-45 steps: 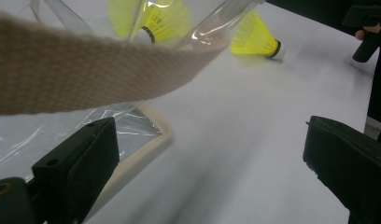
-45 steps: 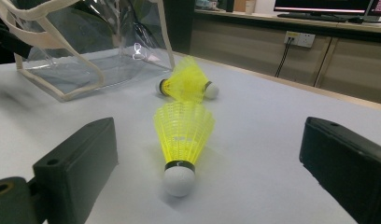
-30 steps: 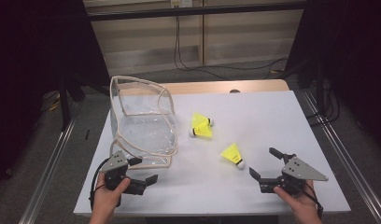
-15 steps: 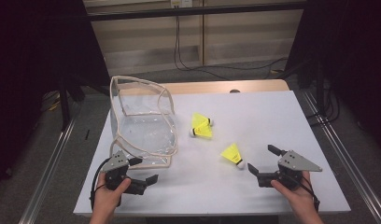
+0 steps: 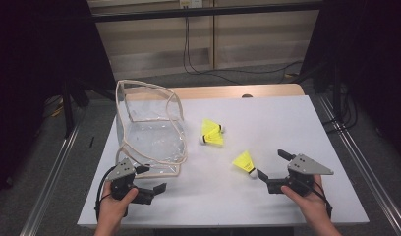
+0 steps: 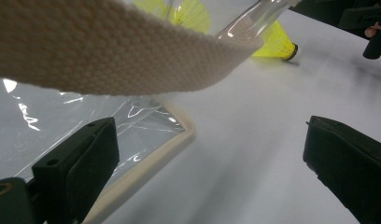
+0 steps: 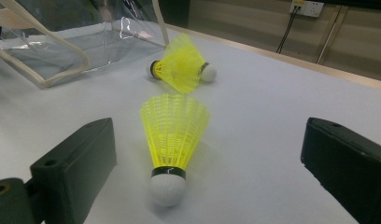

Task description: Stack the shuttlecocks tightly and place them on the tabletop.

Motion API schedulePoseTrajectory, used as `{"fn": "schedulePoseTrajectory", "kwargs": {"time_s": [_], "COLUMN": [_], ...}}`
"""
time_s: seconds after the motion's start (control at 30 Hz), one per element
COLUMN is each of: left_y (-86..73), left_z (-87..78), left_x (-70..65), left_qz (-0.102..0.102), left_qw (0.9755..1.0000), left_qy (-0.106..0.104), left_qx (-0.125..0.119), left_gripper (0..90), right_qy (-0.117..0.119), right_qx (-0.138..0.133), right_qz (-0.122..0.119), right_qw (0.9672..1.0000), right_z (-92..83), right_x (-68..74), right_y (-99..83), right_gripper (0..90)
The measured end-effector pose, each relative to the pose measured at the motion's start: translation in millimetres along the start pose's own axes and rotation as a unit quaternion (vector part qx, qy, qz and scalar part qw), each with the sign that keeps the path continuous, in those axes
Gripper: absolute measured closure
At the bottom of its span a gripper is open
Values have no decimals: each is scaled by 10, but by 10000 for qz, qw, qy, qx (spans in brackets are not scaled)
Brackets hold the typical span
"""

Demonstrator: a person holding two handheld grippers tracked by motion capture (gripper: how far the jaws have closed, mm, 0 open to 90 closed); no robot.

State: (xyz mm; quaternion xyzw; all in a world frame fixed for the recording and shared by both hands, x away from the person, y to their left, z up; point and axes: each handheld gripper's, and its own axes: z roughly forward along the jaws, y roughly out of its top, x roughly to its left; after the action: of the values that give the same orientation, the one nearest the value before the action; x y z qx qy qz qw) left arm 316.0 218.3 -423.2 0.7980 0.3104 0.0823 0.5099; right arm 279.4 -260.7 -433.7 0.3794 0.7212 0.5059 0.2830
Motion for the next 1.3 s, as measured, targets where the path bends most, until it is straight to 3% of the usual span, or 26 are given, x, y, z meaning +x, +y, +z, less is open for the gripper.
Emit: {"fn": "schedulePoseTrajectory", "kwargs": {"time_s": [1.3], "left_y": [1], "left_z": [37], "left_x": [-2], "left_qz": [1], "left_qw": [10000], "left_qy": [-37], "left_qx": [44], "left_gripper": [36], "right_qy": [140], "right_qx": [464], "right_qz": [21], "right_qw": [9988], "right_z": [473], "right_x": [11], "right_y": [246], "right_gripper": [24]}}
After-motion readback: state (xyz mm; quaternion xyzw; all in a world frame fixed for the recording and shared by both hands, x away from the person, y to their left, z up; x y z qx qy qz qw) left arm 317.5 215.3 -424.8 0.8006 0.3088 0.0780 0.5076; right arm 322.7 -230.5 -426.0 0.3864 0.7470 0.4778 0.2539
